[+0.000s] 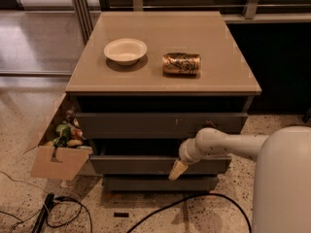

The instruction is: Close middle drawer

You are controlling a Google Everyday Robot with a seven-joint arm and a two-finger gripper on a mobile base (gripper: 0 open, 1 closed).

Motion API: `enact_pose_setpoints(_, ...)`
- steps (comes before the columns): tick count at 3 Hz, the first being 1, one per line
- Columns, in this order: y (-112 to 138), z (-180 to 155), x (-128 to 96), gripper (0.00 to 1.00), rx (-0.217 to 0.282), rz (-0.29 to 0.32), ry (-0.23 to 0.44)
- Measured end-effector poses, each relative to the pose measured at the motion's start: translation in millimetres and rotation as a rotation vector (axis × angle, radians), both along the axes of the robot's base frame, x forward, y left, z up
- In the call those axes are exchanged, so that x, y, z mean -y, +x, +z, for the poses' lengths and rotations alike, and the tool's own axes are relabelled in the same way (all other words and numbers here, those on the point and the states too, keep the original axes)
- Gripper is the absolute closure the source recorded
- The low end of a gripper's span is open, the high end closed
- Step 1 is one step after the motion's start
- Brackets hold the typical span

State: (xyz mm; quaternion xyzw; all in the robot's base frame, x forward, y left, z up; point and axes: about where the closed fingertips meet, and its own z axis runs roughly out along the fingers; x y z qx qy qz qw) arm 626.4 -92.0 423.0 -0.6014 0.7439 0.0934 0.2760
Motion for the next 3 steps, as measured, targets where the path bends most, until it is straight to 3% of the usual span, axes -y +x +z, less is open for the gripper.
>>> enact_pose_setpoints(1,-18.2,17.7,-2.6,0.00,0.002,0.027,0.034)
enact_pose_setpoints(3,-121.6,43.7,20.2,0.00,-0.066,0.065,0.037)
